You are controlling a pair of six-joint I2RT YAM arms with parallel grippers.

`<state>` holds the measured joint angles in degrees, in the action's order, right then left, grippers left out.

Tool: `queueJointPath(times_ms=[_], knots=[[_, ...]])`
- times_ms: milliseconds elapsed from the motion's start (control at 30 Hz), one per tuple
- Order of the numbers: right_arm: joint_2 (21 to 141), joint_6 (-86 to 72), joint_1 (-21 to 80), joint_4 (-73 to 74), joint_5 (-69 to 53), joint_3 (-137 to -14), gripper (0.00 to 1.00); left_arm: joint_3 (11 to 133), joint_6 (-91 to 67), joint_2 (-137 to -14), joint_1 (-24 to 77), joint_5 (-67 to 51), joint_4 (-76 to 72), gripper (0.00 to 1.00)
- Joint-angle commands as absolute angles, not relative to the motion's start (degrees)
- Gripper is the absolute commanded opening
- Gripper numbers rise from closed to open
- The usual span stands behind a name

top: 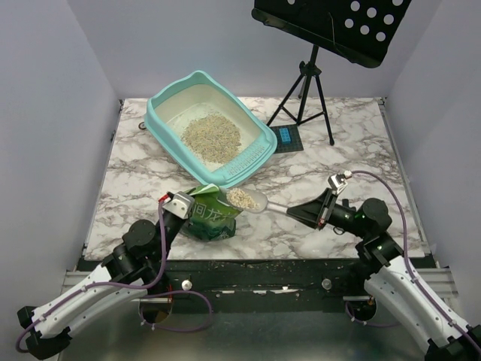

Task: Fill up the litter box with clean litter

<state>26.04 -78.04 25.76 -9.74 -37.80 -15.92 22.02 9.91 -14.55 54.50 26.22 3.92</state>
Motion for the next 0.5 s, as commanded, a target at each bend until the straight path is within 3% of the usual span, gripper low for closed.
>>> queueJointPath(times_ms=[0,467], knots=[[29.4,-78.3,25.8,-11.6,-35.9,-22.5,0.01,23.3,9.4,-13.0,54.5,31.8,3.0,0.0],[50.3,-80.4,25.8,-18.6,-30.0,-38.0,0.01,23.6,8.8,-12.0,54.5,31.6,3.6,0.0]])
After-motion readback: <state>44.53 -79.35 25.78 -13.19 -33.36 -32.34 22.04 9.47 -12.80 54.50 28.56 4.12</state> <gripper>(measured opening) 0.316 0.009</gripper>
